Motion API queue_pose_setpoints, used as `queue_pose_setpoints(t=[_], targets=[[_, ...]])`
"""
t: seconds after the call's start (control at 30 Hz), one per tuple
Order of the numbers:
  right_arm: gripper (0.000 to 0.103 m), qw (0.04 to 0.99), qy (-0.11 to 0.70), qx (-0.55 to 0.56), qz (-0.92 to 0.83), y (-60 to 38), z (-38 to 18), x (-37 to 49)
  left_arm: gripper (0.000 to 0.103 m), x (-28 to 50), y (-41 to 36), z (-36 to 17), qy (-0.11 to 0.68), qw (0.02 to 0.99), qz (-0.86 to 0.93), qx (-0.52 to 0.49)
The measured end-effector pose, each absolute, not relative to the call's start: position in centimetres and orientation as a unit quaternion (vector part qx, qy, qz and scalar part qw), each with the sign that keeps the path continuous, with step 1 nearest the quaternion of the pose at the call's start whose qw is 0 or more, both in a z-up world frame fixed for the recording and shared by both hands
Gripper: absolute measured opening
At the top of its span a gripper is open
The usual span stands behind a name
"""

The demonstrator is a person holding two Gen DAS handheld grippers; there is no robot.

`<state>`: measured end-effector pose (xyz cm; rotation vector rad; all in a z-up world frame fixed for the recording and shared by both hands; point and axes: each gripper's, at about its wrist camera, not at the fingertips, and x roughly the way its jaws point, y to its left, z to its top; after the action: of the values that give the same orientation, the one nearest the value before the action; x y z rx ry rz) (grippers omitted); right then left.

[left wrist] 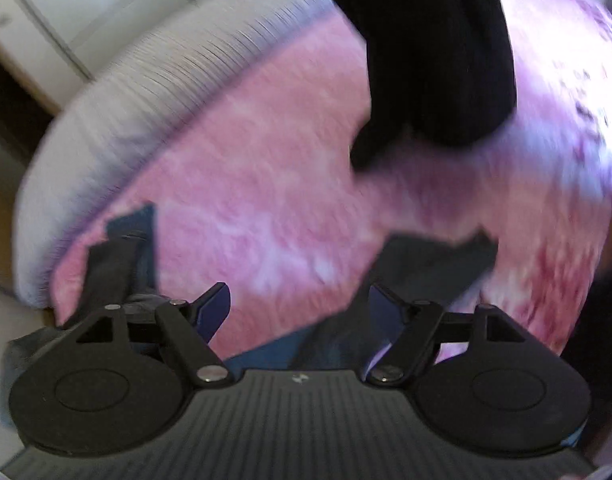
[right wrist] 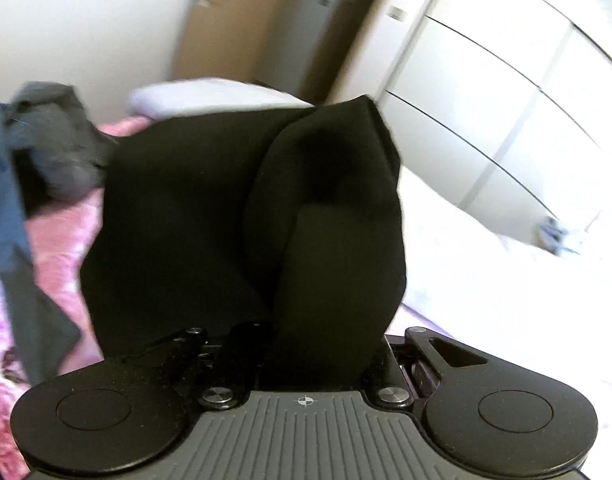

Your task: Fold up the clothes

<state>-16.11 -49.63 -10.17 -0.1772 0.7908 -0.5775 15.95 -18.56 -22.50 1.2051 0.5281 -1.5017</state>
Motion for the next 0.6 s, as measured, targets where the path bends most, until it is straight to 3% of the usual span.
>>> queue_pose_setpoints(t=[0.13,0.17,0.2,0.23,0.27,0.33,0.4,0.47,0.5,0.6], targets=[[0.018,0.846,0.442,-0.084,-0.286,-50.8,-14.4,-14.9,0.073,16.2,-20.5,-27.7,0.241,0.443,-0.688,0.522],[0.03,0.837,0.458,-0.092,-0.284,-50.7,-15.6,-14.4,0.073,15.3,-20.7,-29.1,0.229,0.407,-0.705,0.534],[0.048,0.828,0.473,-0.101,-0.282,-50.5,-16.7,-13.8,0.073,14.4,-20.9,-30.4,0.214,0.369,-0.72,0.547],[0.057,0.825,0.48,-0.102,-0.282,-50.4,-17.4,-13.4,0.073,13.3,-20.7,-31.7,0.2,0.334,-0.731,0.561],[0.065,0.821,0.486,-0.102,-0.282,-50.4,-18.1,-13.0,0.073,12.3,-20.6,-33.2,0.181,0.299,-0.736,0.58],[0.066,0.816,0.499,-0.089,-0.278,-46.8,-21.0,-11.2,0.07,10.6,-19.5,-36.1,0.13,0.245,-0.726,0.629],[0.066,0.807,0.514,-0.082,-0.279,-44.1,-24.1,-9.4,0.02,10.4,-19.0,-37.5,0.096,0.242,-0.706,0.658],[0.066,0.802,0.522,-0.069,-0.283,-44.9,-22.0,-12.5,0.009,11.9,-19.8,-36.2,0.109,0.296,-0.703,0.637],[0.066,0.799,0.526,-0.062,-0.285,-43.5,-23.6,-8.5,0.005,13.1,-20.5,-34.5,0.134,0.338,-0.706,0.608],[0.066,0.799,0.522,-0.054,-0.292,-44.8,-23.0,-9.3,0.004,18.2,-22.4,-26.8,0.149,0.485,-0.678,0.532]])
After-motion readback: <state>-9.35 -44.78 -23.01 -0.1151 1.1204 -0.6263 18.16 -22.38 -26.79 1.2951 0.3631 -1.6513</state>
